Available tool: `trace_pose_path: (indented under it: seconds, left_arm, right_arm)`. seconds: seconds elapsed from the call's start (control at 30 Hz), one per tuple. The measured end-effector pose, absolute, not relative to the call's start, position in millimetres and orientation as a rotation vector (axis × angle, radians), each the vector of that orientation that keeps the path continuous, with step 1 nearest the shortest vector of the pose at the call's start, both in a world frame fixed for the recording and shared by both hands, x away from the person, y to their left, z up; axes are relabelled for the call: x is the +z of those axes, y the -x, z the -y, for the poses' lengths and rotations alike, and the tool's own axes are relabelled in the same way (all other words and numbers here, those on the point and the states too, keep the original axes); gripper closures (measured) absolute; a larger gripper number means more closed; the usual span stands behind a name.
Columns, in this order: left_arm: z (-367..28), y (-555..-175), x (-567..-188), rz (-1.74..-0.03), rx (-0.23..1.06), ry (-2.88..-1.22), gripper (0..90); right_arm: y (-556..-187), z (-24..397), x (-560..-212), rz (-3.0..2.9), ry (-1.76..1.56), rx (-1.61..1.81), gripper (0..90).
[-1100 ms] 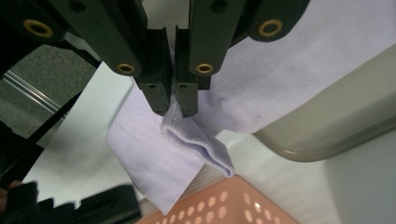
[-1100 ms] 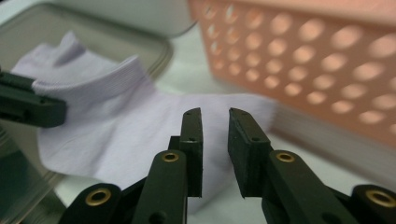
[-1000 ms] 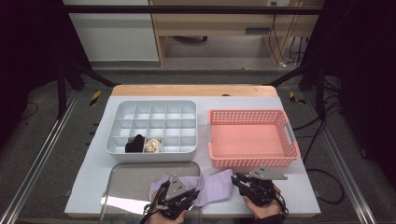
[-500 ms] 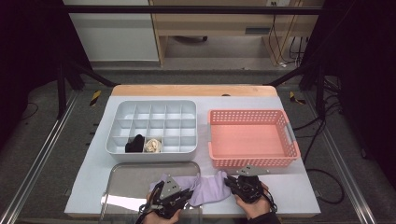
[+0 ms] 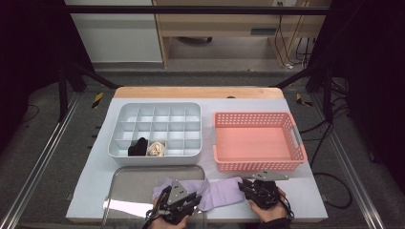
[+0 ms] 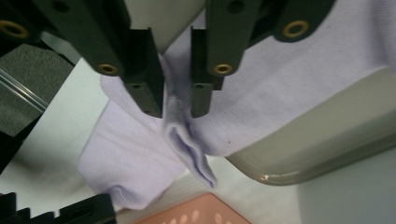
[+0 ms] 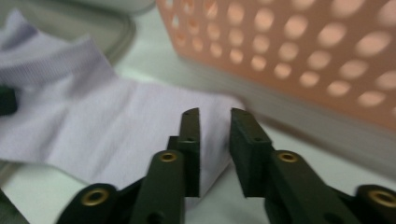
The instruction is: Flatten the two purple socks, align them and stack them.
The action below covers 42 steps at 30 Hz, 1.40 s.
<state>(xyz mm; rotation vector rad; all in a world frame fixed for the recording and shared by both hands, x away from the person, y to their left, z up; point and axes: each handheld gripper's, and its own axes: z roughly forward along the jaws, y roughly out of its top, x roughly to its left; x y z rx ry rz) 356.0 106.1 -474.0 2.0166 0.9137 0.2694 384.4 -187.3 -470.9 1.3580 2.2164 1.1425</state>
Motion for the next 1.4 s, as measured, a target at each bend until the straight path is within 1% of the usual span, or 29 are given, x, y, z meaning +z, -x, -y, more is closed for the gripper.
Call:
trace_pose_path:
  seconds: [0.03,0.07,0.17,0.27,0.37,0.47,0.53,0.6,0.73,0.8,0.9,1.1,1.27,1.4]
  left_arm:
    - [-107.1,-356.4,-472.5,-0.915,0.278,-2.006,69.9]
    - [-107.7,-356.9,-471.4,-0.914,0.283,-2.002,67.8]
    - [-107.9,-359.4,-468.6,-0.909,0.288,-1.988,65.0]
    - [-104.3,-361.3,-469.6,-0.902,0.288,-1.997,64.9]
    - [-102.0,-362.1,-472.4,-0.902,0.295,-2.016,67.3]
    - [-102.2,-362.4,-473.7,-0.904,0.3,-2.027,75.7]
    - [-103.0,-363.2,-474.0,-0.907,0.293,-2.025,79.7]
    - [-103.5,-363.8,-474.2,-0.909,0.283,-2.027,83.5]
    - [-104.3,-364.1,-474.1,-0.909,0.276,-2.025,84.8]
    - [-105.6,-364.2,-472.8,-0.907,0.267,-2.015,85.1]
    - [-110.0,-363.9,-468.1,-0.91,0.249,-1.988,85.2]
    - [-120.5,-361.9,-456.4,-0.896,0.228,-1.95,85.2]
    - [-131.1,-358.8,-449.7,-0.895,0.232,-1.936,85.2]
    - [-142.6,-359.7,-447.3,-0.914,0.249,-1.921,85.2]
  right_arm:
    - [-383.1,190.5,-467.3,-2.19,-1.349,1.154,71.7]
    - [-382.3,193.9,-465.2,-2.171,-1.349,1.163,71.2]
    - [-383.3,203.9,-467.3,-2.143,-1.385,1.147,71.5]
    - [-386.1,205.4,-473.2,-2.161,-1.418,1.147,71.4]
    - [-388.8,200.4,-478.8,-2.196,-1.402,1.142,69.6]
    - [-390.5,195.9,-482.1,-2.224,-1.395,1.132,70.1]
    - [-390.7,194.0,-484.1,-2.242,-1.394,1.131,72.5]
    - [-389.7,191.8,-484.1,-2.251,-1.383,1.122,76.8]
    - [-388.8,189.1,-483.3,-2.267,-1.377,1.12,86.4]
    - [-388.1,188.9,-481.2,-2.271,-1.377,1.108,88.2]
    - [-386.2,192.8,-476.5,-2.254,-1.38,1.137,88.8]
    - [-373.6,200.7,-455.2,-2.192,-1.349,1.218,88.9]
    - [-366.4,195.5,-441.1,-2.169,-1.292,1.27,88.8]
    - [-366.9,188.6,-439.1,-2.183,-1.27,1.284,88.7]
